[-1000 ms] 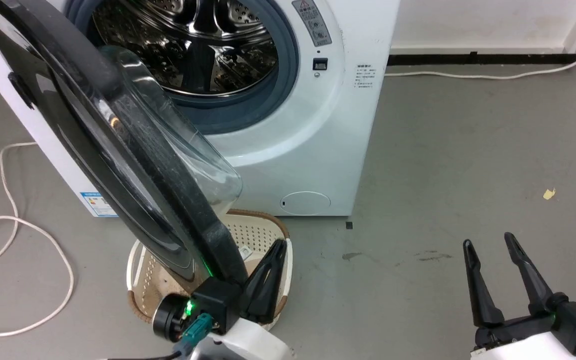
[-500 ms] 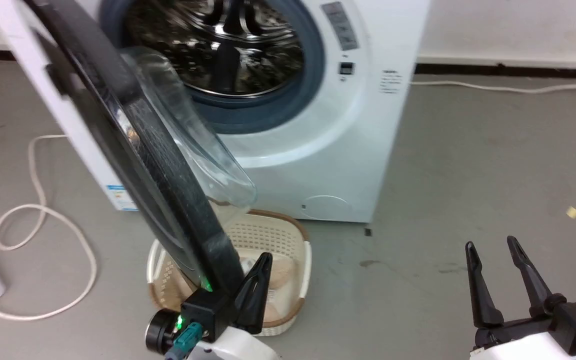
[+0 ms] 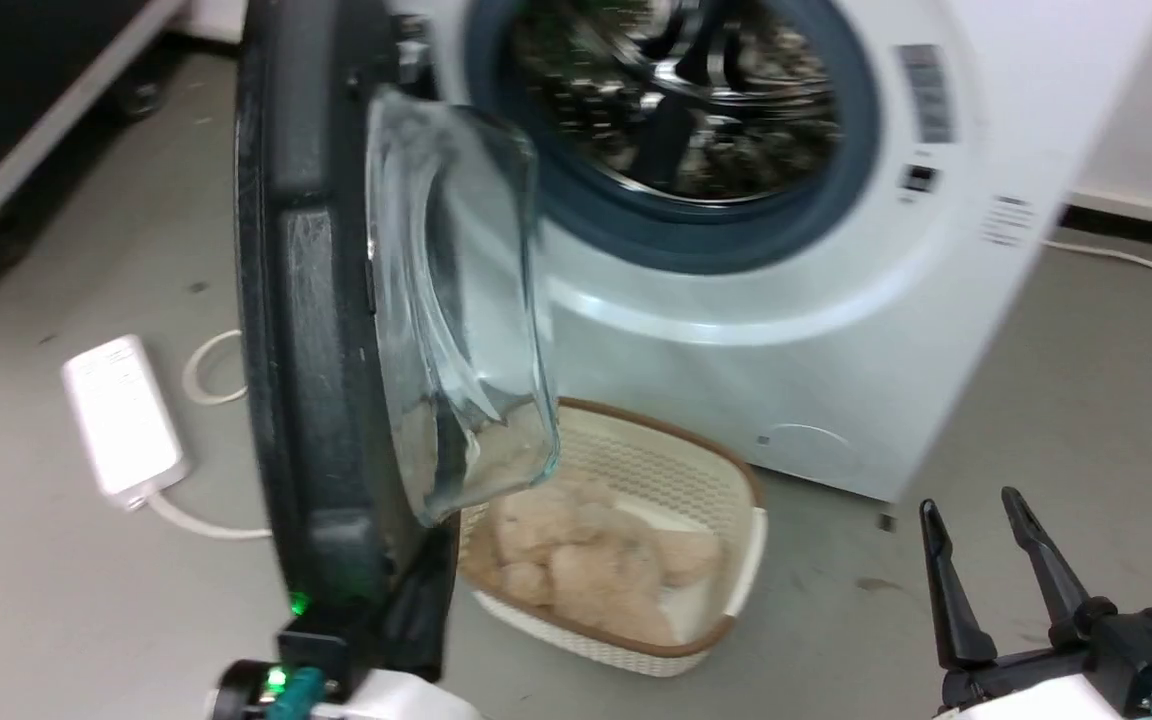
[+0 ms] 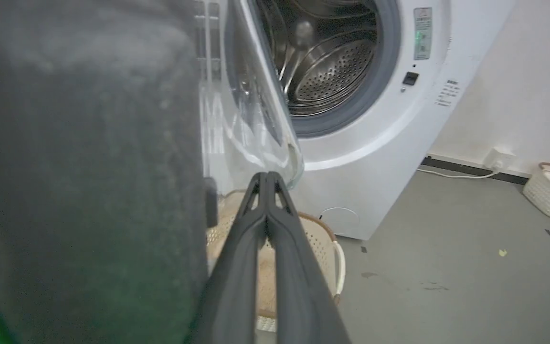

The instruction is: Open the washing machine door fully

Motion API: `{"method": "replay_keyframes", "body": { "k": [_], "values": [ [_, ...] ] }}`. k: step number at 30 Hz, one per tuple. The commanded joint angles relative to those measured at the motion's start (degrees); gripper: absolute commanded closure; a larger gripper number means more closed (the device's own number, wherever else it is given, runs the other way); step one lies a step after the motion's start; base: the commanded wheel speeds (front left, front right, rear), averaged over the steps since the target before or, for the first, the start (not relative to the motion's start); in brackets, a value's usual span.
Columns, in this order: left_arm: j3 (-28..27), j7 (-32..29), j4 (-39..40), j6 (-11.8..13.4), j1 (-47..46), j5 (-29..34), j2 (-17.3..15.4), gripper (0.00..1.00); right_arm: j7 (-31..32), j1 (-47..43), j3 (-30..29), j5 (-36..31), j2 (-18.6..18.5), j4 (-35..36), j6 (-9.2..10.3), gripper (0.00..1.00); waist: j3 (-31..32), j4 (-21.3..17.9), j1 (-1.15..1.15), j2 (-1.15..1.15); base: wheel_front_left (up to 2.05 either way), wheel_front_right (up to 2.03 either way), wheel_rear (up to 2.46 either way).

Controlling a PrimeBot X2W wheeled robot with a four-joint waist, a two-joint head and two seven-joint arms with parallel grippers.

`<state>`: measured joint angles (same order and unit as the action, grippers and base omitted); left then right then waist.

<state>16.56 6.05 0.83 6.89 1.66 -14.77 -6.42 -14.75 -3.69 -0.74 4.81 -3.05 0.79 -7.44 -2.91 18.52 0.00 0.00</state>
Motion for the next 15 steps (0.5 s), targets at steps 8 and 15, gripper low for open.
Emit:
{"method": "replay_keyframes", "body": {
  "k": [8, 15],
  "values": [
    [-6.22, 0.40, 1.12, 1.91, -0.64, -2.10, -3.29, 1.00, -0.25, 0.08, 0.72, -0.85, 0.17, -0.38, -0.05, 0.00, -2.41, 6.63, 0.00, 0.00, 0.00, 0.00, 0.00],
    [-13.87, 0.88, -0.64, 2.58, -4.51, -5.84, -6.99, 1.00, -0.25, 1.90, 1.68, -3.19, 0.17, -0.36, -0.05, 0.00, -6.97, 7.08, 0.00, 0.00, 0.00, 0.00, 0.00]
  ]
}}
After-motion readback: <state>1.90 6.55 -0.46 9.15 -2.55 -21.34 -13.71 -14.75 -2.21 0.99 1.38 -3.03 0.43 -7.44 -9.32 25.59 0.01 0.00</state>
